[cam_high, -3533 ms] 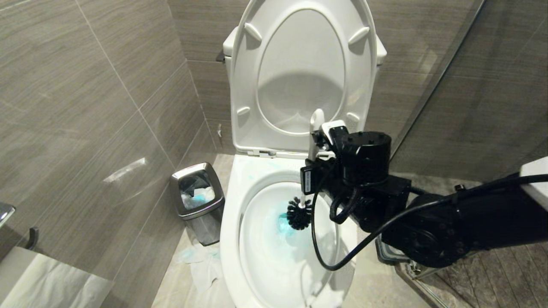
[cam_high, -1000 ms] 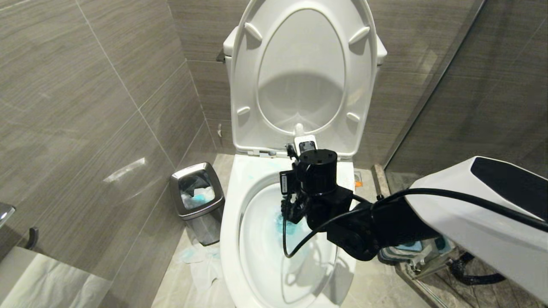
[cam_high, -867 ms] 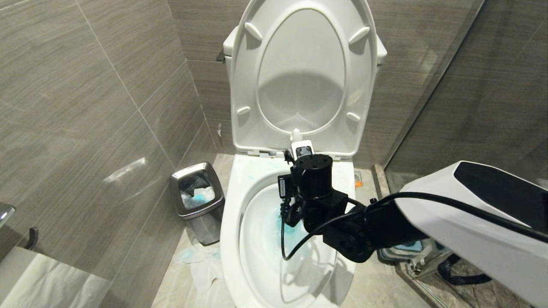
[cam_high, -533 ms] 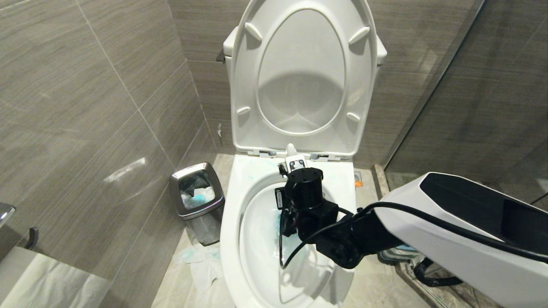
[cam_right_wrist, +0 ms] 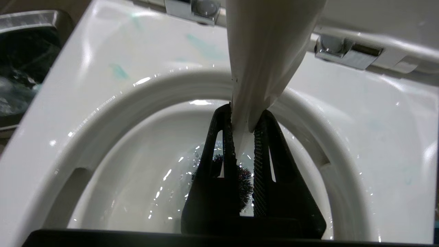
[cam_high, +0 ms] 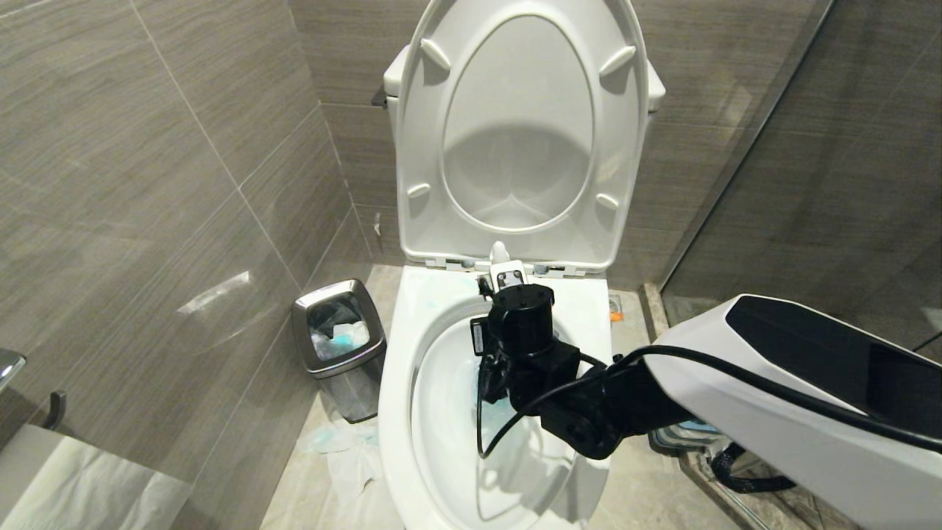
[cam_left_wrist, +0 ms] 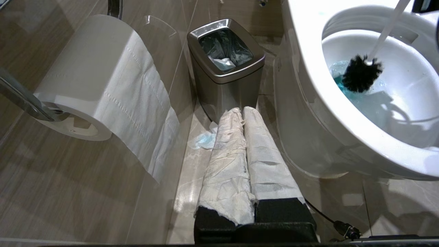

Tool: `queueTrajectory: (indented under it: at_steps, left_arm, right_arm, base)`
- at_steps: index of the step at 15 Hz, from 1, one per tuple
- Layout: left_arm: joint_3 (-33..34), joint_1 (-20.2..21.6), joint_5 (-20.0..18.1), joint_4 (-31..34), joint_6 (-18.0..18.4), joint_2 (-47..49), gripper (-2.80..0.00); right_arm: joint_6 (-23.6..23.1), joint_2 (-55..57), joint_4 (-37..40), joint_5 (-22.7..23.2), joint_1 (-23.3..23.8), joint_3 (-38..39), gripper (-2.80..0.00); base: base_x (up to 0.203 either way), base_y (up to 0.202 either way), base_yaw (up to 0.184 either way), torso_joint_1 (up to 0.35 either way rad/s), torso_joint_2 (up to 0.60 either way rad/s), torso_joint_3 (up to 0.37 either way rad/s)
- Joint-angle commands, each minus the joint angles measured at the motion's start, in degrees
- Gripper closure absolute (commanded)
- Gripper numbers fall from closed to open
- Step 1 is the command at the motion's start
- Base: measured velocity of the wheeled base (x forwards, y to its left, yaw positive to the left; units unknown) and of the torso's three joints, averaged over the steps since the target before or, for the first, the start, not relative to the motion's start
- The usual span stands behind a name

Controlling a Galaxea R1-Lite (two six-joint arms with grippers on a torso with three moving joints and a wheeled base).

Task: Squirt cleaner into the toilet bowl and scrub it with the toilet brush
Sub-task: Scrub the toilet bowl

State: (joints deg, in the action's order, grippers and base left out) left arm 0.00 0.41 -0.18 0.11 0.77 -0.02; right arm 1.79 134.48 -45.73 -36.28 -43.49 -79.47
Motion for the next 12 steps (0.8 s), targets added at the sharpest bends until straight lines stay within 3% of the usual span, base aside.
queueTrajectory:
  at_steps: [1,6,12]
  left_arm:
    - [0.09,0.02,0.01,-0.02,0.02,0.02,0.0]
    - [0.09,0.02,0.01,-0.02,0.02,0.02,0.0]
    - [0.09,0.02,0.18,0.15,-0.15,0.02,0.0]
  right_arm:
    - [-0.02,-5.75,0.12,-0.58,-0.09,1.83,0.0]
    - [0.3,-10.14,0.21,-1.59,-0.1,8.19,0.0]
    - [-0.18,-4.53,0.53,-2.38,0.09,2.07,0.0]
  base:
    - [0.0,0.0,0.0,0.0,0.0,0.0]
    - [0.0,0.0,0.0,0.0,0.0,0.0]
    - [0.0,0.0,0.0,0.0,0.0,0.0]
